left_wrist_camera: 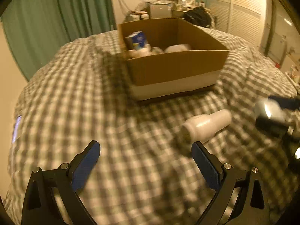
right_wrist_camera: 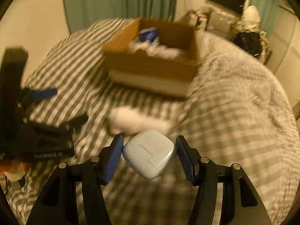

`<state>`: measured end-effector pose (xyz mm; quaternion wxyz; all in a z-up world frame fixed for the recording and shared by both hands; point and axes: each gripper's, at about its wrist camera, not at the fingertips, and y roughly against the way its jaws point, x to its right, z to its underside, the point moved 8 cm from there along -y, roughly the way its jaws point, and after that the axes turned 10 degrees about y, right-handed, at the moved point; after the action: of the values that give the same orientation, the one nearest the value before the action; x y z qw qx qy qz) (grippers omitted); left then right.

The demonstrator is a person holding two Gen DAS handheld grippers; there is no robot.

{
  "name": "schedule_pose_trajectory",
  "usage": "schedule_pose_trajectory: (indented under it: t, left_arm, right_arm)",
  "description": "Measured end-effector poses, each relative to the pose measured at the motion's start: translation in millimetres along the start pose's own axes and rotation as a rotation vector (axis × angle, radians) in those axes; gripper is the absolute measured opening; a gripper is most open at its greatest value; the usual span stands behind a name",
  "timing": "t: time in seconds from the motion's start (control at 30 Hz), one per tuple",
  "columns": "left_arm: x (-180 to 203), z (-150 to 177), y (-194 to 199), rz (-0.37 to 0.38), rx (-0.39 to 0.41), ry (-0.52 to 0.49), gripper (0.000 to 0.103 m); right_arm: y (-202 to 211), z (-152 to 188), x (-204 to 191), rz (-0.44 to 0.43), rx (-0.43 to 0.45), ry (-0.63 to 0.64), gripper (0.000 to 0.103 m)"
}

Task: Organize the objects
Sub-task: 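Grasp the white hair dryer with the left tool while the right tool grasps the blue earbud case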

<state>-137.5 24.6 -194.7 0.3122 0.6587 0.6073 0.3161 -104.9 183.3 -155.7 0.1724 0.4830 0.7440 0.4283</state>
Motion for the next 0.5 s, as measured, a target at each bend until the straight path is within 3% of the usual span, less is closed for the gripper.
schedule_pose_trajectory:
  t: [0.2,0.4,0.5]
  left_arm:
    - [52,-1,-34,0.106,-0.087,-0.110,0.100]
    - [64,2,-64,0.141,-0.172,-0.130,0.100]
    - [70,5,-72,0.183,-0.213,-0.119,0.093]
  right_arm:
    - [9,-24,45,0.076,0.038,-0.017,0.058]
    - [-20,-16,52,0.019,-0.001,-0.035,0.058]
    - [-28,-15,54,-0.018,-0.008,-0.053,0.058]
